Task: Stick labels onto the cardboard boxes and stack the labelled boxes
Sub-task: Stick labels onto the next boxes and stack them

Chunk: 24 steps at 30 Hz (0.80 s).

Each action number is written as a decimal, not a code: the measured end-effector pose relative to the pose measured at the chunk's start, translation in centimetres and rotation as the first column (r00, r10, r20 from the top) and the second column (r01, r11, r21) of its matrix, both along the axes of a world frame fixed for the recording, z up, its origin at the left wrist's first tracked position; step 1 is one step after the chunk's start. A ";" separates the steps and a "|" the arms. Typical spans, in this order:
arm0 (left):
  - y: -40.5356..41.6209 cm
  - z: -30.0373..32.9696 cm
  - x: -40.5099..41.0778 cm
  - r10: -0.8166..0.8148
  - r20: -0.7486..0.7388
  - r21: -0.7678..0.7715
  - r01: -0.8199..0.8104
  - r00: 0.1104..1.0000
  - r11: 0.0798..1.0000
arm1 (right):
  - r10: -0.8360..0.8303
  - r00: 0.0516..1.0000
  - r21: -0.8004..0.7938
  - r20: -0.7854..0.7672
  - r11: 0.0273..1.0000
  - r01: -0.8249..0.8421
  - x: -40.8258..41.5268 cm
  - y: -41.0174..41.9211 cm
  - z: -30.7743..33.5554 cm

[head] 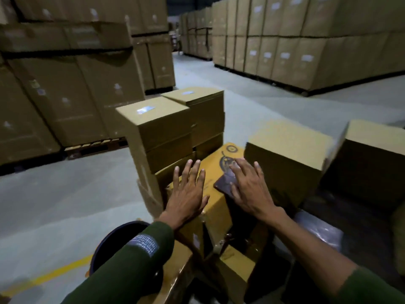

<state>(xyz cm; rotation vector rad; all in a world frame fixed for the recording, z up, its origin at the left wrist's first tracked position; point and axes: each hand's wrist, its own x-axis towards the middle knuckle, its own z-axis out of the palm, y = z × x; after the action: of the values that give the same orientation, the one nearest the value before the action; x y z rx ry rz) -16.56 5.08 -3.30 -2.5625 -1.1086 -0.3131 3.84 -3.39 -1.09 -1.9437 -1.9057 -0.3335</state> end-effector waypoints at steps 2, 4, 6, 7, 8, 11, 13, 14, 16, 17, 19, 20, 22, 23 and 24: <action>-0.6 0.7 3.1 -0.048 -0.001 0.007 0.048 0.999 0.999 | -0.072 0.997 0.030 -0.015 0.997 0.072 2.9 -1.8 0.6; -1.1 0.8 5.9 -0.096 0.010 0.018 0.095 0.995 0.995 | -0.151 0.988 0.050 -0.030 0.987 0.152 5.6 -3.5 0.8; -1.4 0.6 8.1 -0.129 0.020 0.009 0.129 0.991 0.992 | -0.217 0.974 0.064 -0.069 0.973 0.221 7.8 -5.0 0.7; -1.5 0.5 9.0 -0.143 0.020 0.001 0.143 0.990 0.990 | -0.243 0.966 0.062 -0.085 0.967 0.249 8.8 -5.7 0.6; -1.3 0.3 10.0 -0.159 0.017 -0.001 0.159 0.987 0.987 | -0.267 0.960 0.056 -0.089 0.961 0.273 9.8 -6.3 0.5; -0.2 0.2 12.5 -0.194 -0.029 -0.028 0.193 0.981 0.981 | -0.335 0.938 0.024 -0.088 0.941 0.338 12.3 -6.9 0.3; 1.3 0.3 14.1 -0.222 -0.037 -0.031 0.221 0.974 0.975 | -0.379 0.919 0.003 -0.105 0.924 0.382 13.6 -6.5 0.2; 2.2 0.5 14.9 -0.235 -0.041 -0.032 0.234 0.971 0.972 | -0.396 0.911 -0.006 -0.110 0.917 0.398 14.3 -6.1 0.0; 4.2 0.7 16.5 -0.261 -0.045 -0.023 0.260 0.964 0.965 | -0.415 0.901 -0.028 -0.124 0.909 0.415 15.3 -5.0 -0.2; 5.3 0.6 17.2 -0.274 -0.042 -0.011 0.273 0.961 0.962 | -0.422 0.897 -0.041 -0.131 0.906 0.420 15.8 -4.3 -0.4; 7.8 0.3 18.8 -0.304 -0.037 -0.008 0.304 0.952 0.953 | -0.446 0.886 -0.093 -0.127 0.894 0.437 16.8 -2.5 -0.8; 9.0 0.2 19.5 -0.318 -0.041 -0.020 0.317 0.947 0.948 | -0.459 0.880 -0.129 -0.123 0.886 0.445 17.1 -1.7 -1.0; 11.7 0.3 21.0 -0.354 -0.050 -0.050 0.352 0.934 0.935 | -0.485 0.867 -0.182 -0.114 0.868 0.462 17.9 0.1 -1.4; 13.1 0.1 21.8 -0.384 -0.047 -0.065 0.381 0.922 0.922 | -0.499 0.860 -0.197 -0.103 0.858 0.474 18.2 0.9 -1.7; 14.3 0.0 22.7 -0.414 -0.047 -0.100 0.408 0.909 0.907 | -0.516 0.852 -0.203 -0.086 0.847 0.492 18.6 1.6 -1.8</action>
<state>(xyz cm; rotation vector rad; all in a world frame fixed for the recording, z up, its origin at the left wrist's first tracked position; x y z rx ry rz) 6.11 19.37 -3.28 -2.8509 -0.5565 -0.2787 22.45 -1.82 -2.94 -2.5070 -1.3455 -0.1704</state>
